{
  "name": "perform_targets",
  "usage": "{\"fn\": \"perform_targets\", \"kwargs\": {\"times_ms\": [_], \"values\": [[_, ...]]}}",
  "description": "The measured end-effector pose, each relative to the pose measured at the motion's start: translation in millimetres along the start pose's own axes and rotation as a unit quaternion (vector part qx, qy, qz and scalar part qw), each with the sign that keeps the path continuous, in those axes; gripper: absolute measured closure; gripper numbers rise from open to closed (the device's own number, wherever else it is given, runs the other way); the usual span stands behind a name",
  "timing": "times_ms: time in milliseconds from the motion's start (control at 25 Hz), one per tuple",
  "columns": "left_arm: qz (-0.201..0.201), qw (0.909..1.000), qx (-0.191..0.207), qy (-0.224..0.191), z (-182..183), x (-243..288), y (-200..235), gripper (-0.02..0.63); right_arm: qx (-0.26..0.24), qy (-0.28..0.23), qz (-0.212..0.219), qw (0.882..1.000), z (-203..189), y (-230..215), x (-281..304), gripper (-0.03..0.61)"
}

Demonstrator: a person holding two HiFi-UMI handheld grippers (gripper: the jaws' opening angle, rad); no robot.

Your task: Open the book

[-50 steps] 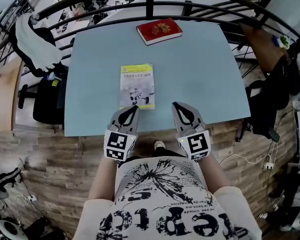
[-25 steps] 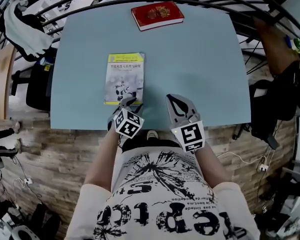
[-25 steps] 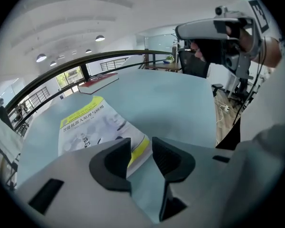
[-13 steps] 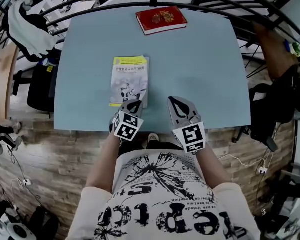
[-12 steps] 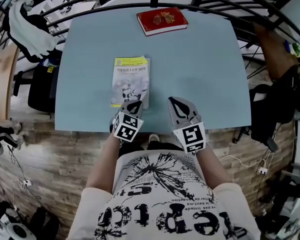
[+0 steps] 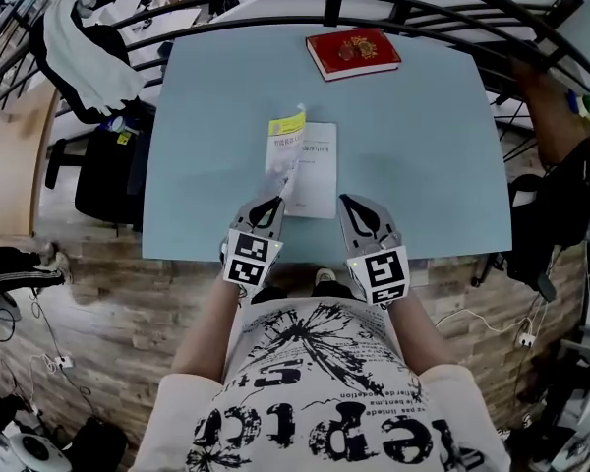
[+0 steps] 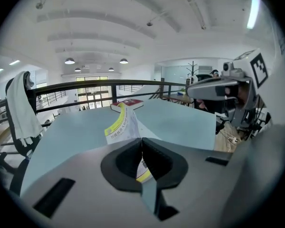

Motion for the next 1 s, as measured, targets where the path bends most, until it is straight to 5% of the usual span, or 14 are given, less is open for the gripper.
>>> {"fn": "perform_targets", "kwargs": {"times_ms": [480,1000], "values": [[0.064,0.9977,-0.022,0.01,-51,-56,107,0.592,0.012,0.002,-0.004,1.0,20,79,50,0.571],[0.033,0.9935,-0.079,0.076,-119,-29,160,0.591,0.034,0.003,-0.054,0.998,15,120,65,0.571]]}}
Point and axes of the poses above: the fingertips, and each gripper's own axes: x forward along the fingers, y to its left, z out of its top, the point moved 9 cm from there along -x, backward along the fingers, and after that the axes turned 8 degrees about z, right-handed, at the moved point
